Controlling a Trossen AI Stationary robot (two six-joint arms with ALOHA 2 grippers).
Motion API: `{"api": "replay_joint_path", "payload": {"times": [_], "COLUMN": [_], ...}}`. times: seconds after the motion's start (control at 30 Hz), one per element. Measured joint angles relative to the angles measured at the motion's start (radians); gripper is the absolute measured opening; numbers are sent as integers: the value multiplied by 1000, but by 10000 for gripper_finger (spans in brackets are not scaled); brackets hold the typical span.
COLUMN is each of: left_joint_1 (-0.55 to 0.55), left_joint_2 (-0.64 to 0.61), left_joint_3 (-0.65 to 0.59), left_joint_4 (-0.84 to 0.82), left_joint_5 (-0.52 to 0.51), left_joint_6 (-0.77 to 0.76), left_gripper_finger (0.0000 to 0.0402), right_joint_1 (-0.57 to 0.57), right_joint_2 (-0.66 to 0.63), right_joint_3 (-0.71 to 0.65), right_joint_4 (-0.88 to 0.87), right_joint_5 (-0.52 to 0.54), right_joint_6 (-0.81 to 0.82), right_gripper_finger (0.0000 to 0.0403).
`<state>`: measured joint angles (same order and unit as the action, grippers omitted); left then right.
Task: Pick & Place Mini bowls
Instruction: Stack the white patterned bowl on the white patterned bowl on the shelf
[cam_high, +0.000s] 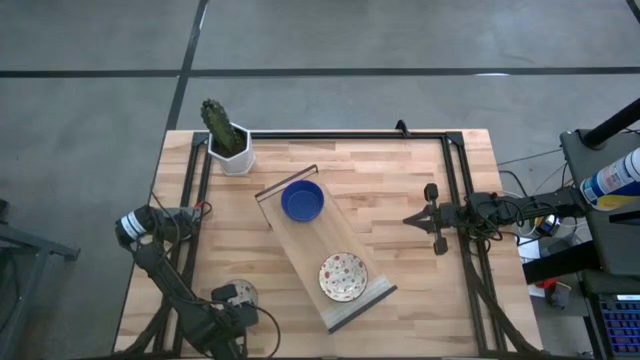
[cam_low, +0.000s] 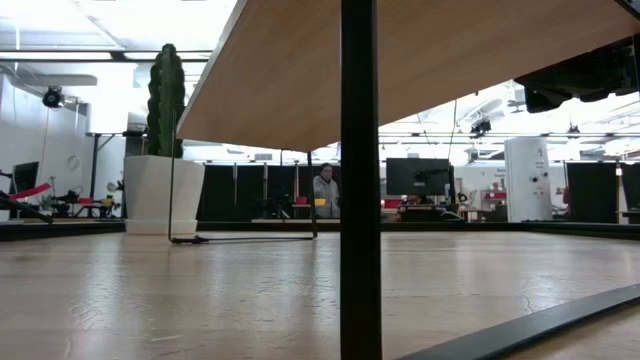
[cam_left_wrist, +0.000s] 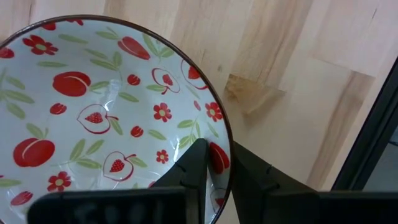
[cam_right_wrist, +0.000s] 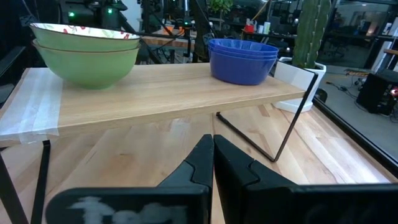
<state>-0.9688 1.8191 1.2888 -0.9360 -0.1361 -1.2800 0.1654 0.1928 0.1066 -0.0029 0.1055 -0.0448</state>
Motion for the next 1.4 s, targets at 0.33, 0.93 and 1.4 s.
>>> {"api": "replay_joint_path", "payload": {"times": [0.33,0.93,1.4], "left_joint_1": [0,0,5], "left_joint_2": [0,0,-8], "left_joint_3": [0,0,2], "left_joint_4": [1,0,-32], "left_joint_5": [-9,-31,-56], "left_joint_6": [12,34,63], "left_gripper_finger": [53,53,9], "right_joint_1": [0,0,0], "right_joint_2": [0,0,0], "right_joint_3": [0,0,0], "right_joint_4": [0,0,0], "right_joint_5": [0,0,0], "right_joint_6": [0,0,0], "right_gripper_finger": [8,8,8]}}
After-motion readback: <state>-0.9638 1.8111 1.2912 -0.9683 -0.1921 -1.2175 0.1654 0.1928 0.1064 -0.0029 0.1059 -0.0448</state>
